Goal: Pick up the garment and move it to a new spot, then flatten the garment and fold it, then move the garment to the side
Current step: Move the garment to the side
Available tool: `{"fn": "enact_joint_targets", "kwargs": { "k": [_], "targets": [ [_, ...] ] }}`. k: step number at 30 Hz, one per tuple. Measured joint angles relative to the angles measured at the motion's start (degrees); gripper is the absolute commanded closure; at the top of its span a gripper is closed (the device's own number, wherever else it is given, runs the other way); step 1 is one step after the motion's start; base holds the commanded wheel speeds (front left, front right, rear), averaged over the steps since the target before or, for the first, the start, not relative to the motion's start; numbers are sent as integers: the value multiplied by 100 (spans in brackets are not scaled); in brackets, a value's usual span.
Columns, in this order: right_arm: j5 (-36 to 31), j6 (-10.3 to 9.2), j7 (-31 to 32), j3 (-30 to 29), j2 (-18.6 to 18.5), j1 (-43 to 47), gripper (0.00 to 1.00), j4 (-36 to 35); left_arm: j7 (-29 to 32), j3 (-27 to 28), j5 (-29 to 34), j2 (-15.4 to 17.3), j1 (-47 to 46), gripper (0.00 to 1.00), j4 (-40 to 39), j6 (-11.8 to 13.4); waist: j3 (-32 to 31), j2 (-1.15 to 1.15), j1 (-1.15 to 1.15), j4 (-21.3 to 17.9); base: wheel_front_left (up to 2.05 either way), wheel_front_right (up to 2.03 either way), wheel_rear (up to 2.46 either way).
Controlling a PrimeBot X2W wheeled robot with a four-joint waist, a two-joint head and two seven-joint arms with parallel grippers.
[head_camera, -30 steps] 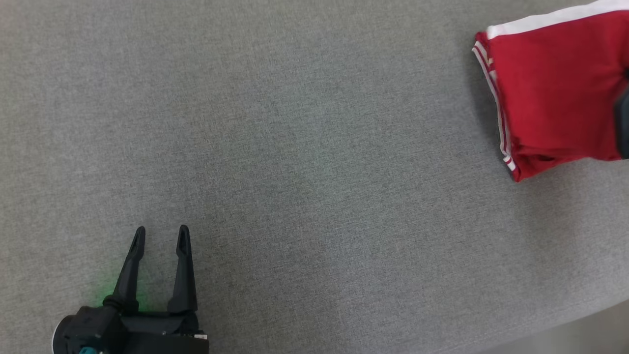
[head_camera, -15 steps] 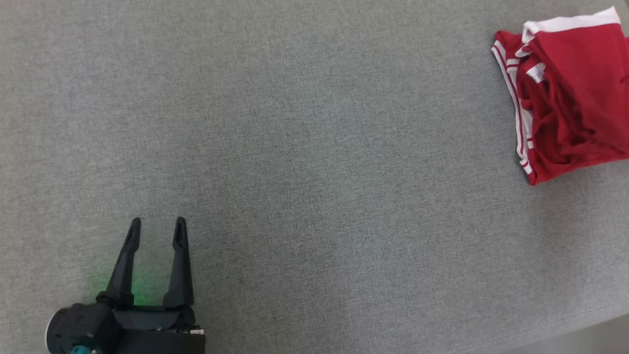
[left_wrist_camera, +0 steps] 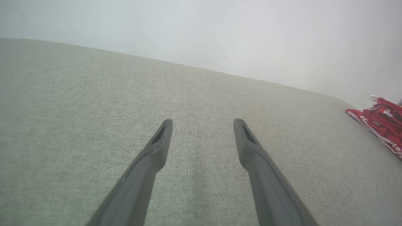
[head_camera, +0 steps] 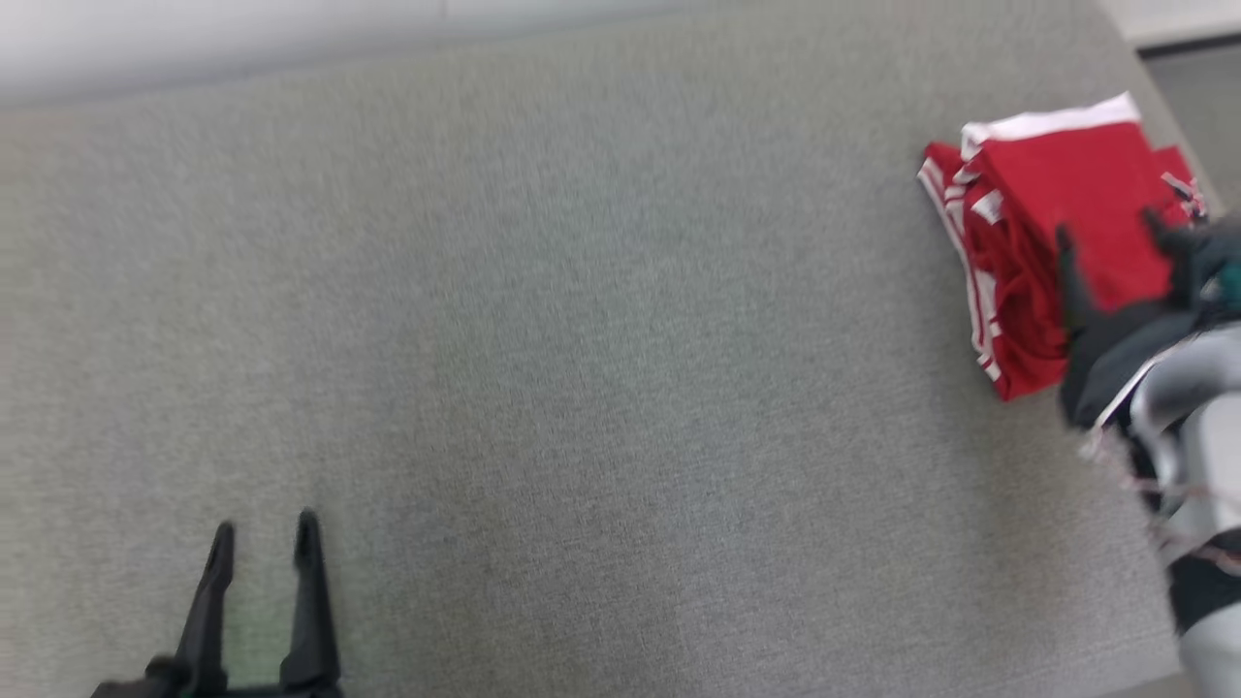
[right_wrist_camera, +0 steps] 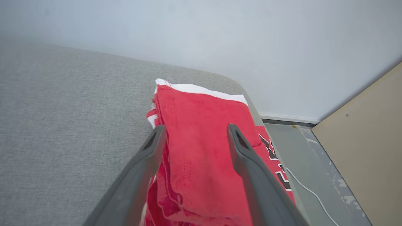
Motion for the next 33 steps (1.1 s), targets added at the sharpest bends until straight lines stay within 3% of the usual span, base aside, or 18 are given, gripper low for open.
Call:
{"fn": "enact_joint_targets", "kwargs": {
  "k": [8,20,33],
  "targets": [
    [307,0,-561,421,502,968,0,-193,-1,394,-11,-11,405,0,71,13,-697,0,0,31,0,0,0],
    [504,0,-1692,547,1172,2655,0,-754,-1,389,14,-20,868,0,561,397,-1616,-1,-1,198,0,0,0],
    [479,0,-2105,569,1485,3464,0,-987,-1,603,204,-21,999,0,716,162,-2033,-1,0,522,0,0,0]
  ]
}}
